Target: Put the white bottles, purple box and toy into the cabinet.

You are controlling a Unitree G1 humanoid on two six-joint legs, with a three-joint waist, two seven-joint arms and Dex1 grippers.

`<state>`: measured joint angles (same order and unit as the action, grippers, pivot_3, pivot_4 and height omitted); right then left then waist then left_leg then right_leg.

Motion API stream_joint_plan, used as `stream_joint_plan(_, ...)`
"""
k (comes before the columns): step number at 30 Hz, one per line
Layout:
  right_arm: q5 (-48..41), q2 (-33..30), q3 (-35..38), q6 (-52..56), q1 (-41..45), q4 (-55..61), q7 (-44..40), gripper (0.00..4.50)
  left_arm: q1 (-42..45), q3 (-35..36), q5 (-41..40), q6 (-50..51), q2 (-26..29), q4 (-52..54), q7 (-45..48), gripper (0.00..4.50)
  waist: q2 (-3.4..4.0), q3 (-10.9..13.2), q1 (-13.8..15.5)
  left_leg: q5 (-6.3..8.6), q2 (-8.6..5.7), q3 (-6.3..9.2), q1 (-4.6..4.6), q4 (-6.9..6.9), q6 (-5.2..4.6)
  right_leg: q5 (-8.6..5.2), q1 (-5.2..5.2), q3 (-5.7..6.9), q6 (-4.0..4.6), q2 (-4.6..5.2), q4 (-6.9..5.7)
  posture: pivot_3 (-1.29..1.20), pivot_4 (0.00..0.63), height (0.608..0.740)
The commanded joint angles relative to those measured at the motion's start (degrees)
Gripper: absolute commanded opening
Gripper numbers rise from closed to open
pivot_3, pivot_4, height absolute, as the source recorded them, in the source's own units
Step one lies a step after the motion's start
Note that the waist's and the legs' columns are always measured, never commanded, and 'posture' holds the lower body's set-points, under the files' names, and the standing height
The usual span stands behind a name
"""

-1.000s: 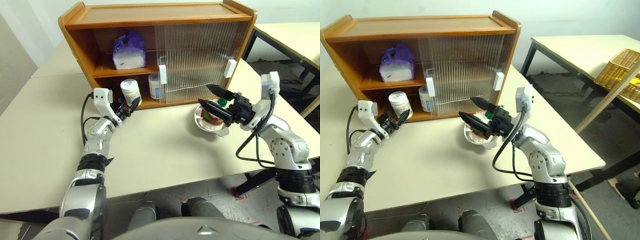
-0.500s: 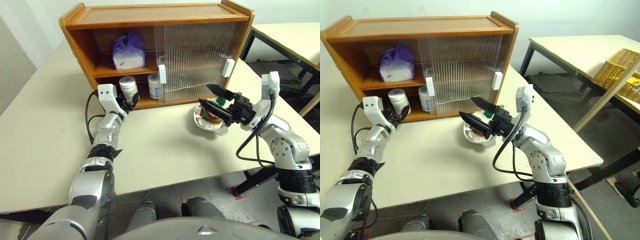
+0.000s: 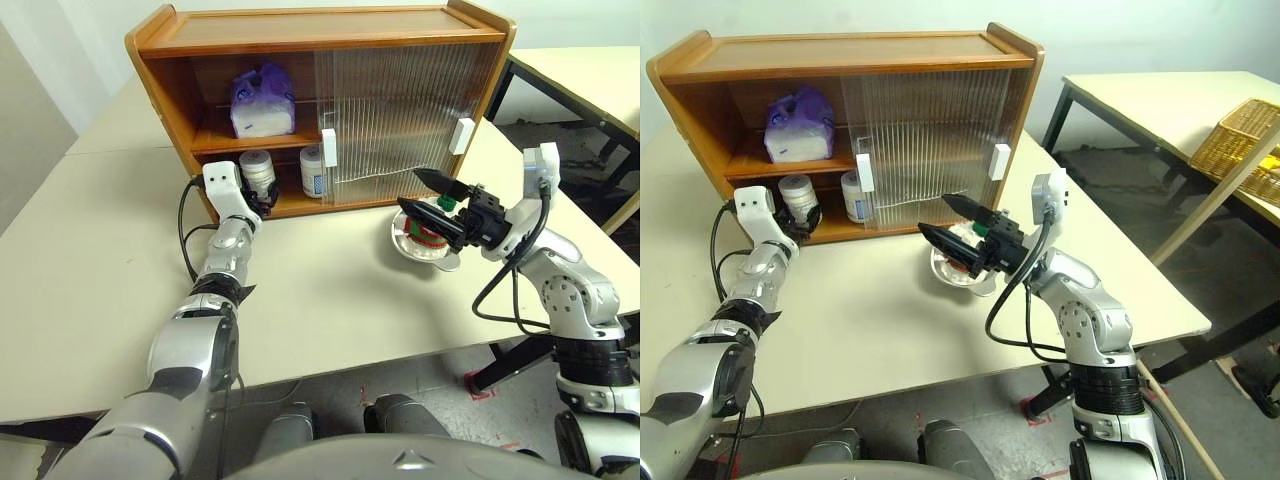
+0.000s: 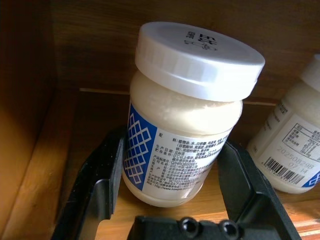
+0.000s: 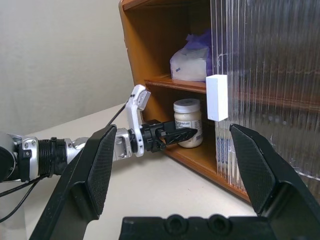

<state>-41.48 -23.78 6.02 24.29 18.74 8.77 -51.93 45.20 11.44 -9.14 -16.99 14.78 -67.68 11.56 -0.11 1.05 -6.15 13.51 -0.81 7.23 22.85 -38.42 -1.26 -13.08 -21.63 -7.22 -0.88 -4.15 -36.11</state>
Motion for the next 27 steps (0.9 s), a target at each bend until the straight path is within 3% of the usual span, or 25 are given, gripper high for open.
stream_joint_plan(1,0.28,-0.49,0.21,0.23,-0.83,1.39,0.46,4.50,2.00,0.47,0.78,-1.10,0.00,-1.46,-0.64,3.06,-0.02,0.02,-0.12,0.00,-0.01,0.00,0.00,0.00,0.00,0.00,0.00,0.00,0.00,0.00,0.00,-0.19,0.024,0.740)
stream_joint_plan(7,0.09,-0.58,0.23,0.36,-1.51,2.10,0.74,4.50,2.34,0.23,1.48,-1.10,0.20,-2.34,-1.05,3.06,-0.07,0.06,-0.31,0.00,-0.03,0.00,0.00,0.00,0.00,-0.02,0.01,0.00,-0.03,0.00,0.02,-0.19,0.025,0.740)
stream_joint_plan(8,0.08,-0.60,0.22,0.36,-1.54,2.10,0.72,4.50,2.24,0.20,1.55,-1.04,0.18,-2.41,-0.86,3.78,-0.07,0.06,-0.31,0.00,-0.04,0.00,0.00,0.00,0.00,-0.02,0.01,0.01,-0.03,0.00,0.02,-0.19,0.025,0.740)
stream_joint_plan(10,0.04,-0.64,0.20,0.40,-1.56,2.07,0.66,4.50,1.87,0.03,1.74,-1.26,0.10,-2.33,-0.25,4.40,-0.07,0.06,-0.32,0.00,-0.05,0.00,0.00,0.00,0.00,-0.02,0.02,0.01,-0.03,-0.01,0.02,-0.18,0.025,0.740)
stream_joint_plan(11,0.03,-0.65,0.19,0.41,-1.56,2.07,0.65,4.50,1.78,0.00,1.80,-1.34,0.08,-2.30,-0.10,4.46,-0.07,0.06,-0.32,0.00,-0.06,0.00,-0.01,0.00,0.00,-0.02,0.03,0.01,-0.03,0.00,0.02,-0.18,0.025,0.740)
stream_joint_plan(27,-0.13,-0.71,-0.37,0.87,-1.16,1.39,-0.32,4.50,-4.93,1.77,-2.19,-1.39,-1.20,8.64,6.76,4.46,-0.10,0.10,-0.09,-0.01,-0.09,0.00,0.00,0.03,0.00,-0.04,0.05,0.02,-0.04,0.00,0.06,-0.15,0.029,0.740)
